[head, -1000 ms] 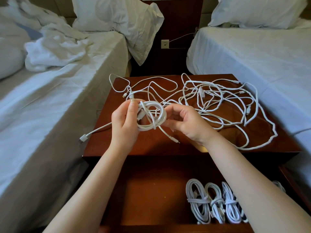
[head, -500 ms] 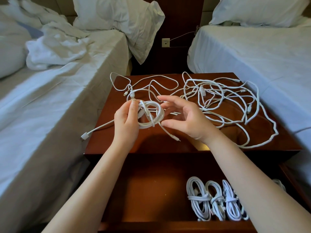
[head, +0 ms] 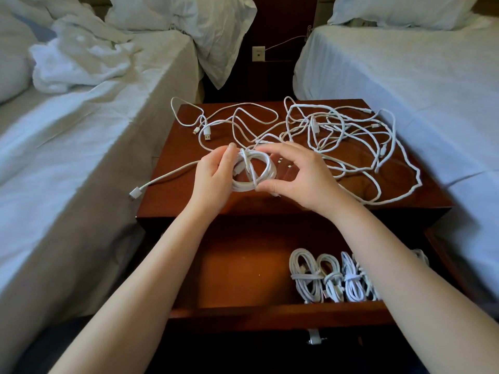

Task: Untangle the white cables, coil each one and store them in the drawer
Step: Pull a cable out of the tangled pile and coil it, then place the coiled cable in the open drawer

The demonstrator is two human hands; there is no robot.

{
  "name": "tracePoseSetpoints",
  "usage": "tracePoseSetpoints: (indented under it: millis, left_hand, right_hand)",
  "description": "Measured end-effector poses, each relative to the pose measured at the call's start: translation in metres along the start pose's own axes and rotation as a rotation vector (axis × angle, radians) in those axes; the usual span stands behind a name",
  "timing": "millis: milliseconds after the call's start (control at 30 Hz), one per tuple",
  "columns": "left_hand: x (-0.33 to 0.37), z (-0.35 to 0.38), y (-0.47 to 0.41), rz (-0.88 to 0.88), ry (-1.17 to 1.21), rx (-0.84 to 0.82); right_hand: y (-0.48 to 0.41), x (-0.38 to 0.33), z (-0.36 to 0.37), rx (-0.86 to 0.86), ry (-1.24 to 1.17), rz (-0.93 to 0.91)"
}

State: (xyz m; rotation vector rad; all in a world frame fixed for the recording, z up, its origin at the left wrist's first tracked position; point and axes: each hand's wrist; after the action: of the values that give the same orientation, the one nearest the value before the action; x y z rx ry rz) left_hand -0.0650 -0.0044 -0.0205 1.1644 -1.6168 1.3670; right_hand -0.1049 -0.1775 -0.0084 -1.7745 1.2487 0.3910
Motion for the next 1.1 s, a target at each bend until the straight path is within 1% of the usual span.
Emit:
tracePoseSetpoints:
  millis: [167,267,367,433,600,667,767,867,1000,1100]
  left_hand:
    - [0.011,-0.014,0.020,-0.040,-0.057,-0.184]
    - [0.015,-0.024,0.031,-0.083,-0.171,-0.345]
    - [0.012,-0.031,0.039,-0.152,-0.210,-0.511]
    - [0.009,-0.031,0.043,-0.205,-0.199,-0.580]
    - [0.005,-0.023,0.047,-0.406,-0.182,-0.735]
    - [0.003,-0.018,0.048,-0.434,-0.208,-0.793]
    - [-0.002,-0.012,0.053,-0.492,-0.216,-0.846]
    - [-0.009,-0.011,0.058,-0.627,-0.184,-0.900]
    - [-0.018,-0.006,0.069,-0.833,-0.120,-0.858]
    - [-0.026,-0.002,0.074,-0.880,-0.096,-0.844]
  right_hand:
    - [0.024,-0.003,-0.007,-0.058,-0.064,0.064]
    - [0.036,-0.003,-0.009,-0.148,-0.090,0.118]
    - [0.047,0.001,-0.007,-0.215,-0.088,0.139]
    - [0.053,0.004,-0.007,-0.255,-0.103,0.164]
    - [0.064,0.014,-0.009,-0.337,-0.133,0.221]
    - [0.067,0.018,-0.009,-0.354,-0.110,0.251]
    - [0.070,0.025,-0.009,-0.394,-0.067,0.278]
    - [0.073,0.027,-0.004,-0.464,-0.070,0.310]
    - [0.072,0.033,0.005,-0.572,-0.005,0.311]
    - [0.072,0.037,0.012,-0.611,0.042,0.317]
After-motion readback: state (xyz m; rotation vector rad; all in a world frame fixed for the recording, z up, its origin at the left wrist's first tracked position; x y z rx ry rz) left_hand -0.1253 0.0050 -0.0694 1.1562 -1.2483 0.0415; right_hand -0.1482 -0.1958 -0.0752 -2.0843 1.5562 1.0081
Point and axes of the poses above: each hand's wrist, its own y-axis away from the middle knuckle, its own z-axis out of the palm, x = y × z, and after that the axes turned 7 degrees about x, right-handed
